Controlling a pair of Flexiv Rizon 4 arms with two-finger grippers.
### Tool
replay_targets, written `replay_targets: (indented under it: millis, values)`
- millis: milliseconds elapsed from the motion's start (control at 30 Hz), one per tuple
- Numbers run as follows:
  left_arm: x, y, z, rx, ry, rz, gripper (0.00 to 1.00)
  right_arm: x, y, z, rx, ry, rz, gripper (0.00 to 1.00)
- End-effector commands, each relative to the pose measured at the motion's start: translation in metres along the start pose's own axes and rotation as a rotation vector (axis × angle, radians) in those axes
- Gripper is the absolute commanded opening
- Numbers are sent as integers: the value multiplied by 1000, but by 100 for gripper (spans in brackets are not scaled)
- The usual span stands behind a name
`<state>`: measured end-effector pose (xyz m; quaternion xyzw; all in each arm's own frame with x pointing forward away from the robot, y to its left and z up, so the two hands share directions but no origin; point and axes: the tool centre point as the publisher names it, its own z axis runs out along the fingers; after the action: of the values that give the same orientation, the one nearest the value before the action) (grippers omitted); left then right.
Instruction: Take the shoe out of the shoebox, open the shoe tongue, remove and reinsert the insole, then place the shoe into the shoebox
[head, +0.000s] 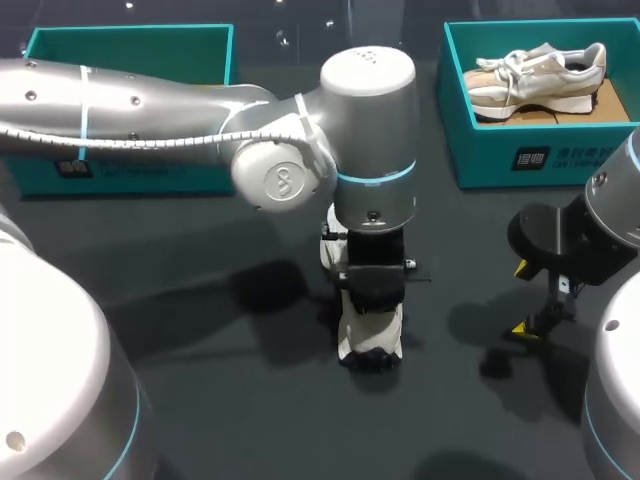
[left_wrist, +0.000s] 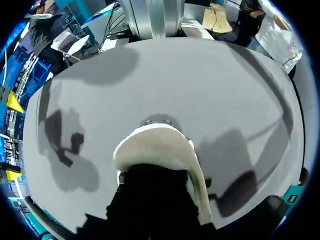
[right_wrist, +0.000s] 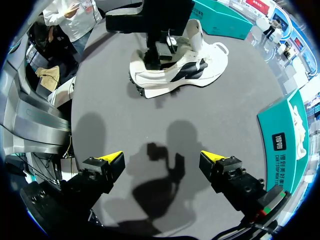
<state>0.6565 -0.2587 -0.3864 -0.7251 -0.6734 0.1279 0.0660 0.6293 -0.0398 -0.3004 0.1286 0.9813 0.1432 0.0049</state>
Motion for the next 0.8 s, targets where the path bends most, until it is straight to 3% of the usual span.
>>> replay_targets:
  millis: [33,200,367,633,800]
  values:
    - [-18,16,35,32,70,-16,0,2,-1,0,-1,-4,0,100]
    - [-5,22,35,-47,93,-41,0,2,-1,0,-1,-4,0,100]
    - [12,35,22,-155,104,-93,0,2,-1,0,-1,-4,0,100]
    - [32,46,0,-231,77,-138,0,2,-1,0,-1,-4,0,100]
    - [31,46,-14,-251,39,-132,0,2,-1,0,-1,-4,0,100]
